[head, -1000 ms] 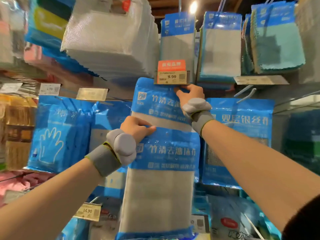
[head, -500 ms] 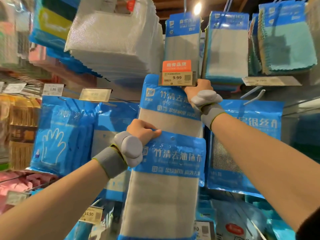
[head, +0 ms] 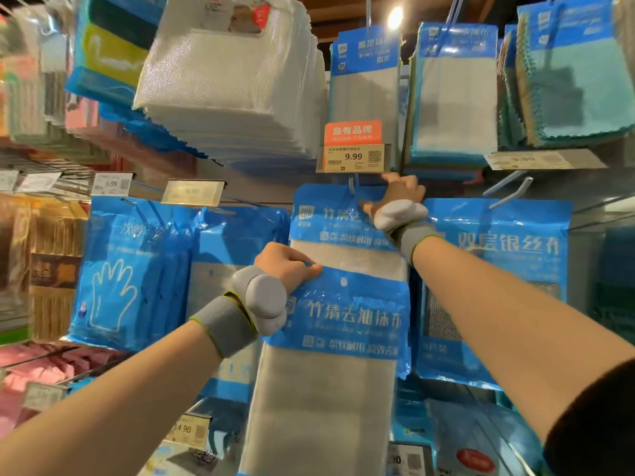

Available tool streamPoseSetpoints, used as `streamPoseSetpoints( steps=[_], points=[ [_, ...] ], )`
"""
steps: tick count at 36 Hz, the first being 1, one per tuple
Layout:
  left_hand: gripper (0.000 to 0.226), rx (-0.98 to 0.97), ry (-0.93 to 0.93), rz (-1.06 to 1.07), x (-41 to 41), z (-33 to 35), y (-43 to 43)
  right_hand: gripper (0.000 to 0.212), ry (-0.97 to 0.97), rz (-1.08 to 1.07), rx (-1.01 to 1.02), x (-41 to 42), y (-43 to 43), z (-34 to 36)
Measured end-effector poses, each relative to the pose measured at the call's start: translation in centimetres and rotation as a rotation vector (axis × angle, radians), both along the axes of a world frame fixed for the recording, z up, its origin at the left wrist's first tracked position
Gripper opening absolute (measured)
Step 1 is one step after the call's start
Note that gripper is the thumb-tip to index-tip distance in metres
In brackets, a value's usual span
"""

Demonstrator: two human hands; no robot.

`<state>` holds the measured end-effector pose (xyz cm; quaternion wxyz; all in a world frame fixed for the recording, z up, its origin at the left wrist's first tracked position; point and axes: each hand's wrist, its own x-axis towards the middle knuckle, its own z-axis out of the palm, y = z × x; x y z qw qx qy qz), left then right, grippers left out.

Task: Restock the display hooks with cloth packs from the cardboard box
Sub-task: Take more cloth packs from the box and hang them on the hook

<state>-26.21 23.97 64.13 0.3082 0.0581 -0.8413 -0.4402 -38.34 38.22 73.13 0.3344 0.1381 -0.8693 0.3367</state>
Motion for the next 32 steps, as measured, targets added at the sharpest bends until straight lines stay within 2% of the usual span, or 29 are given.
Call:
streamPoseSetpoints(
  steps=[3,6,9,12,15,17,19,21,24,26,28,32],
  points=[
    [0.018,0.008,-0.005,0.009,-0.2,0.0,-0.3,0.067,0.226,-0.107,-0.02,0.0,0.5,-2.7],
    [0.018,0.028,0.012,0.012,-0.4,0.2,-0.4,0.066,0.296,-0.132,-0.006,-0.2,1.4,-3.8],
    [0.018,0.026,0.083,0.044,-0.8,0.5,-0.1,0.056,0.247,-0.129,-0.029,0.7,1.4,-3.8],
    [0.018,0.025,0.141,0.072,-0.8,1.2,0.2,0.032,0.194,-0.002,-0.002,2.2,1.7,-3.9],
    [0.019,0.044,0.193,0.105,-1.0,2.5,0.0,0.038,-0.002,0.28,0.059,3.3,2.3,-4.3],
    [0.019,0.079,0.23,0.109,-1.1,3.4,0.0,0.043,-0.094,0.359,0.097,3.6,2.4,-4.5],
    [0.019,0.1,0.258,0.08,-1.3,4.2,0.5,0.053,-0.08,0.324,0.119,3.4,2.9,-4.2],
    [0.019,0.123,0.282,0.042,-1.3,4.7,0.7,0.053,-0.045,0.347,0.049,3.2,3.0,-3.5],
    [0.021,0.143,0.377,0.065,-1.7,4.9,0.5,0.033,-0.013,0.458,-0.106,3.0,3.0,-1.8],
    [0.033,0.147,0.443,0.152,-2.2,5.1,0.1,0.022,0.003,0.488,-0.186,2.9,2.7,-0.4],
    [0.054,0.192,0.443,0.183,-2.5,5.2,-0.3,0.026,0.034,0.473,-0.238,2.5,2.6,0.9],
    [0.07,0.174,0.461,0.055,-2.7,4.4,-0.9,0.022,0.035,0.347,-0.223,1.4,2.3,2.3]
  ],
)
